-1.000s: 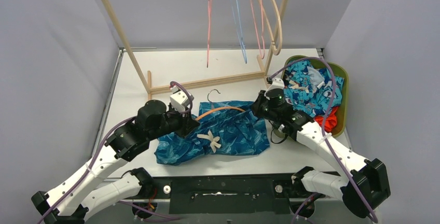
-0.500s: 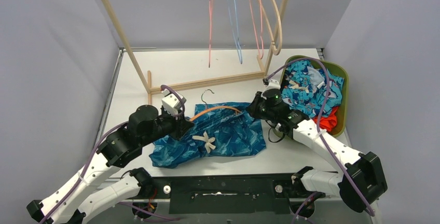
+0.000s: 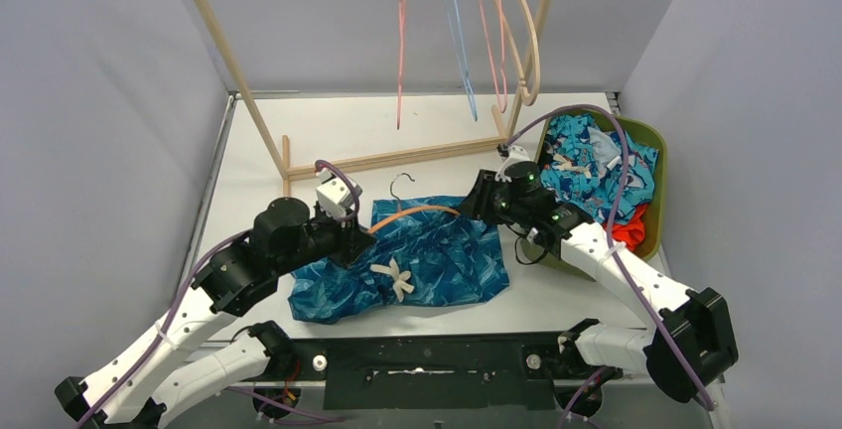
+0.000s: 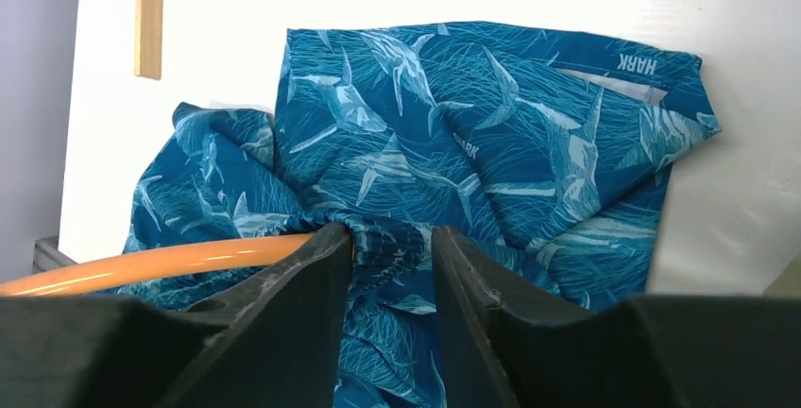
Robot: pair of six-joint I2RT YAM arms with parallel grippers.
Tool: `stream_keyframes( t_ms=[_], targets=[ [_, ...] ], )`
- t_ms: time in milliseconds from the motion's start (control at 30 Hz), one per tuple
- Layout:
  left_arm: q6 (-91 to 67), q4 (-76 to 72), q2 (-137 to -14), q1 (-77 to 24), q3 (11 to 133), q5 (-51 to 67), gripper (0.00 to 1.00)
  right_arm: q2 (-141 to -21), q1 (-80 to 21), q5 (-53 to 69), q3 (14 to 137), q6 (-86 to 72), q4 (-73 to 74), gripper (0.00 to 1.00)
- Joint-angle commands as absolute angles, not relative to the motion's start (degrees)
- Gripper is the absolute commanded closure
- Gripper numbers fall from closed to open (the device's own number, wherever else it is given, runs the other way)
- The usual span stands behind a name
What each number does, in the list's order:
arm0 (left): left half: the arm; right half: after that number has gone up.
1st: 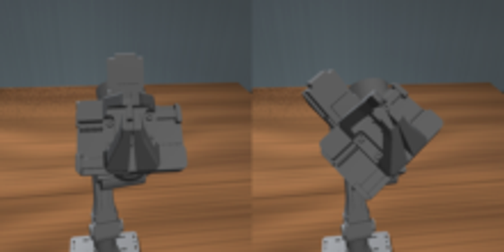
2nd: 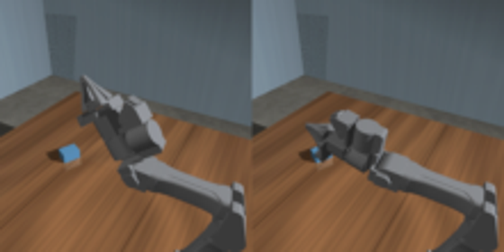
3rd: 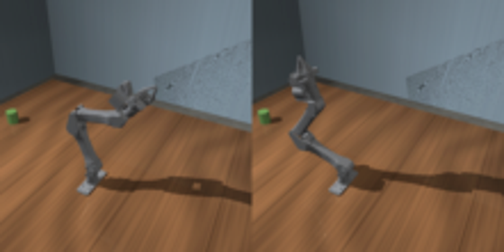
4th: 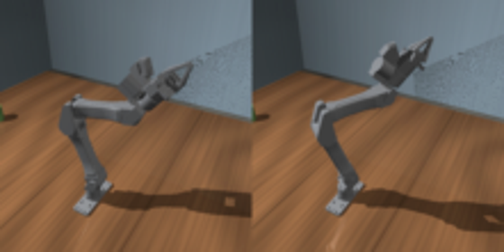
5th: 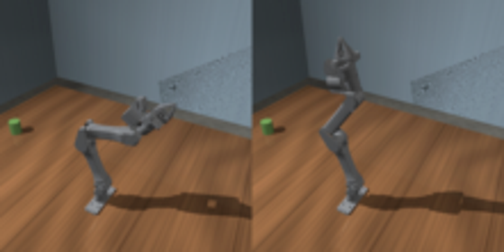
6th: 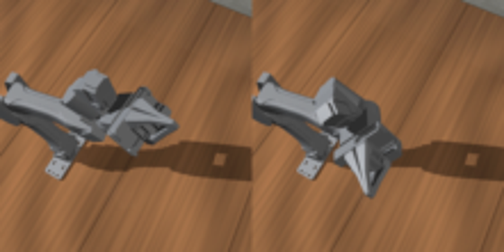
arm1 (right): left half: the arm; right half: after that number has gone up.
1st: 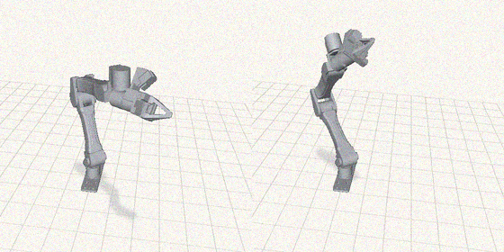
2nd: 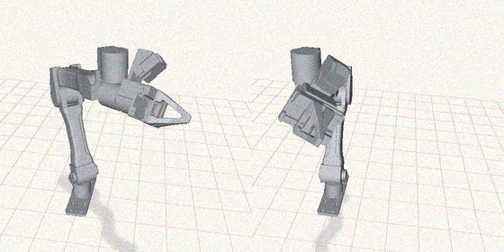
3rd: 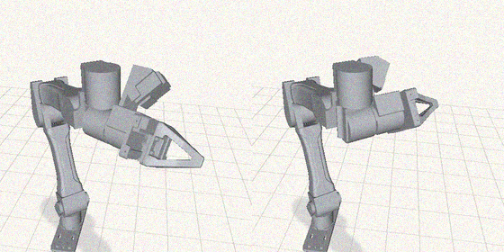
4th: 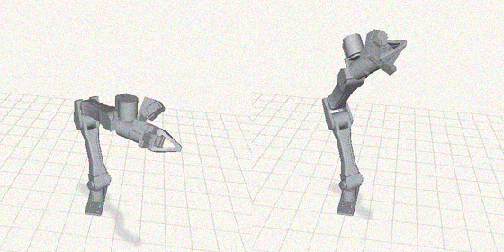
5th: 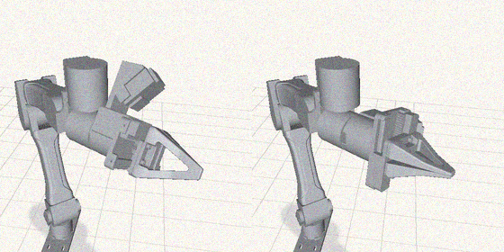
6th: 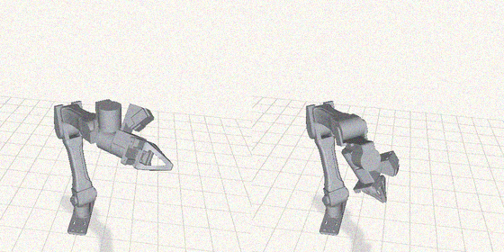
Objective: Remove the shorts from the hanger
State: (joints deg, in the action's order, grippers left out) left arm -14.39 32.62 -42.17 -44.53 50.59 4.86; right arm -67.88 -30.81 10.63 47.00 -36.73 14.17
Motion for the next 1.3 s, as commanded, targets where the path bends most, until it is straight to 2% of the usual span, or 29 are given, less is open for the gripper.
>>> stream_keyframes(
  t_ms=[0,67,167,467,667,800,1067,1200,1267],
  targets=[
    [-14.6,22.2,-41.3,-44.4,53.8,6.7,1.00,-70.2,-31.0,9.4,51.2,-35.9,17.0,0.58],
    [-14.6,21.9,-40.9,-44.4,53.6,6.6,1.00,-72.3,-31.2,8.7,52.4,-34.9,19.6,0.51],
    [-15.1,21.5,-40.6,-44.4,52.8,7.4,1.00,-73.8,-33.2,10.6,53.8,-31.2,19.2,0.47],
    [-15.3,22.5,-41.5,-44.4,52.4,7.9,1.00,-65.8,-40.7,8.1,49.3,-13.0,5.4,0.41],
    [-15.2,22.4,-42.2,-44.4,52.2,9.0,1.00,-55.8,-42.9,14.8,38.4,4.1,-7.1,0.40],
    [-15.9,21.3,-43.0,-44.4,52.1,10.0,1.00,-55.5,-45.1,19.6,37.0,10.9,-8.8,0.40],
    [-16.5,22.1,-44.5,-44.4,52.5,15.2,1.00,-58.5,-48.1,8.5,37.8,13.4,-10.6,0.40],
    [-16.3,24.2,-45.7,-44.4,53.7,14.9,1.00,-57.9,-48.2,7.0,37.2,14.9,-12.4,0.41],
    [-16.2,24.4,-46.2,-44.4,54.1,14.9,1.00,-57.4,-48.3,7.1,36.9,15.0,-13.0,0.44]
  ],
)
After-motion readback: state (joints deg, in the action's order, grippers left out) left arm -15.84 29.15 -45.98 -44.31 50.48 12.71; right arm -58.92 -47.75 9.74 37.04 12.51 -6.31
